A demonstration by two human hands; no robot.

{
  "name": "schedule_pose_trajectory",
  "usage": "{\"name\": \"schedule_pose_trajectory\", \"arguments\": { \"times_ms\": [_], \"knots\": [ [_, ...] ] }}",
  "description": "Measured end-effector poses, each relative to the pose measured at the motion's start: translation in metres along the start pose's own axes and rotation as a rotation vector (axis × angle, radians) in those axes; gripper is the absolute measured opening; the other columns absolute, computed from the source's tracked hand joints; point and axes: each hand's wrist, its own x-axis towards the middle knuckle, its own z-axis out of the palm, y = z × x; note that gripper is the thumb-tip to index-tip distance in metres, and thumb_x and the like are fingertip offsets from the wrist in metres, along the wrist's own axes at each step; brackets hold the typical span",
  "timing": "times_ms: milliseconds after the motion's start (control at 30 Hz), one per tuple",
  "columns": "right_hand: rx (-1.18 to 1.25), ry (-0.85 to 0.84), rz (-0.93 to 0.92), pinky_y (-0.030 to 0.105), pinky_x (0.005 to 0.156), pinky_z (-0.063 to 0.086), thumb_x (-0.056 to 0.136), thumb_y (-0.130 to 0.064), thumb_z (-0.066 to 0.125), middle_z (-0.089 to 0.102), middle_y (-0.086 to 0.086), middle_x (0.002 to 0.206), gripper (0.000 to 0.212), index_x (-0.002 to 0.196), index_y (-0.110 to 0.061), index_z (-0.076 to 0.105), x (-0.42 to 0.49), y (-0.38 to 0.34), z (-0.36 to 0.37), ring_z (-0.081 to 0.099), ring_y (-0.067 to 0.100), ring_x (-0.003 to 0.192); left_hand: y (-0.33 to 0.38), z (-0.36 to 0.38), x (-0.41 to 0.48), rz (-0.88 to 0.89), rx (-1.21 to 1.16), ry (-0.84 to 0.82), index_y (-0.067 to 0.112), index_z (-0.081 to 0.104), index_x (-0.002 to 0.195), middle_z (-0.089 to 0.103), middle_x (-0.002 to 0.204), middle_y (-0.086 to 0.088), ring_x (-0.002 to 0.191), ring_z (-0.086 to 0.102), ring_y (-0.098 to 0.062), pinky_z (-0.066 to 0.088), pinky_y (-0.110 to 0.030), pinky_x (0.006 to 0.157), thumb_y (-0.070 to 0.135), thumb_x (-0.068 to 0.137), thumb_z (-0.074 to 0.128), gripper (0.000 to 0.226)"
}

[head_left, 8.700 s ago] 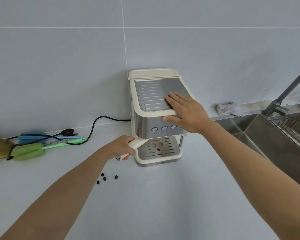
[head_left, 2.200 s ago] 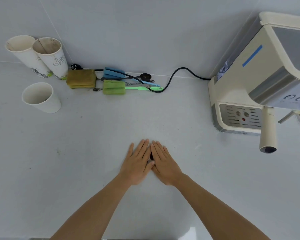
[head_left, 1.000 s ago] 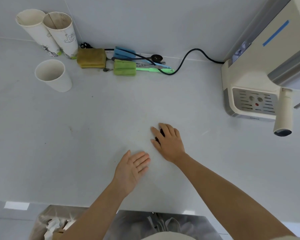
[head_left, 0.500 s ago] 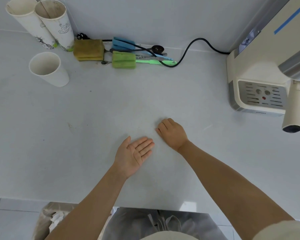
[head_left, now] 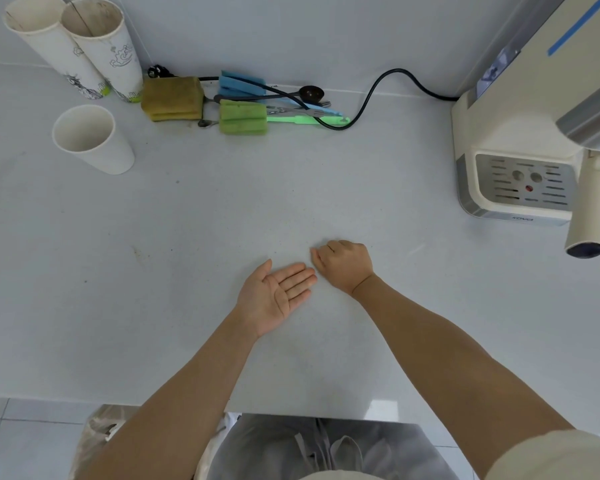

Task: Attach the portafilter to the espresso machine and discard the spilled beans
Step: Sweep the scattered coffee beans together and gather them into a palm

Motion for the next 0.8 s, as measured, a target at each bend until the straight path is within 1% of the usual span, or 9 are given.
{"name": "schedule_pose_trajectory", "arguments": {
  "times_ms": [67,133,333,467,600,667,733,767,800],
  "knots": [
    [-0.022,-0.020,-0.003,0.008,0.031,0.023,0.049,-0.015,0.078,0.041,-0.005,0.027,0.041,0.032,-0.019,0.041,0.001,0.000,0.001,0.036,0.012,0.022,0.001,0.000,0.001,0.001,0.005,-0.006,-0.006,0.034,0.137,0.035,0.147,-0.024,0.137,0.033,-0.032,0.031,-0.039,0.103,0.038,0.098,0.018,0.061],
    [-0.030,-0.029,0.006,0.008,0.030,0.024,0.042,-0.013,0.081,0.040,-0.004,0.026,0.042,0.031,-0.018,0.041,0.004,0.001,0.000,0.035,0.012,0.020,0.002,0.000,0.002,0.004,0.016,-0.004,-0.006,0.033,0.138,0.035,0.147,-0.024,0.137,0.033,-0.032,0.031,-0.039,0.103,0.038,0.098,0.018,0.062],
    [0.092,0.028,0.181,0.008,0.033,0.020,0.070,-0.018,0.042,0.036,-0.001,0.022,0.043,0.027,-0.013,0.037,0.010,0.005,-0.005,0.031,0.017,0.017,0.003,-0.001,0.003,0.005,0.018,-0.024,-0.006,0.033,0.138,0.035,0.147,-0.023,0.137,0.032,-0.032,0.031,-0.039,0.103,0.040,0.097,0.018,0.063],
    [0.224,0.094,0.224,0.012,0.038,0.016,0.073,-0.017,0.041,0.035,0.003,0.022,0.038,0.041,-0.018,0.020,0.023,0.007,-0.022,0.014,0.015,0.028,0.003,0.006,0.002,-0.004,0.014,-0.054,-0.006,0.033,0.138,0.036,0.147,-0.023,0.137,0.033,-0.032,0.031,-0.039,0.103,0.040,0.097,0.019,0.063],
    [0.429,0.136,0.232,0.014,0.037,0.019,0.076,-0.016,0.041,0.020,0.000,0.030,0.037,0.045,-0.018,0.020,0.034,-0.008,-0.044,0.015,0.013,0.031,0.000,0.020,-0.001,-0.010,0.003,-0.107,-0.006,0.037,0.135,0.047,0.135,-0.018,0.135,0.036,-0.031,0.032,-0.039,0.103,0.040,0.098,0.019,0.061],
    [0.471,0.133,0.221,0.014,0.037,0.017,0.077,-0.016,0.042,0.018,-0.003,0.033,0.038,0.046,-0.018,0.020,0.032,-0.020,-0.052,0.015,0.012,0.031,-0.003,0.027,-0.005,-0.012,-0.002,-0.161,-0.002,0.052,0.121,0.061,0.119,-0.018,0.121,0.053,-0.027,0.043,-0.035,0.097,0.037,0.098,0.021,0.054],
    [0.480,0.108,0.220,0.014,0.036,0.019,0.077,-0.017,0.042,0.023,0.002,0.029,0.038,0.045,-0.017,0.020,0.026,-0.033,-0.054,0.016,0.012,0.032,-0.008,0.032,-0.008,-0.011,-0.012,-0.203,0.004,0.061,0.098,0.073,0.090,-0.015,0.089,0.070,-0.021,0.057,-0.030,0.076,0.029,0.098,0.024,0.045],
    [0.480,0.086,0.228,0.015,0.036,0.020,0.077,-0.018,0.041,0.023,0.003,0.029,0.038,0.045,-0.017,0.020,0.023,-0.040,-0.055,0.016,0.013,0.032,-0.010,0.034,-0.009,-0.018,-0.027,-0.209,0.005,0.061,0.093,0.074,0.083,-0.012,0.081,0.072,-0.020,0.059,-0.027,0.068,0.025,0.097,0.024,0.043],
    [0.468,0.059,0.237,0.016,0.037,0.019,0.076,-0.019,0.040,0.022,0.002,0.031,0.038,0.044,-0.016,0.020,0.020,-0.045,-0.056,0.016,0.013,0.032,-0.012,0.036,-0.010,-0.025,-0.046,-0.220,0.005,0.060,0.096,0.074,0.085,-0.013,0.083,0.071,-0.022,0.059,-0.028,0.068,0.024,0.097,0.023,0.042]
  ]
}}
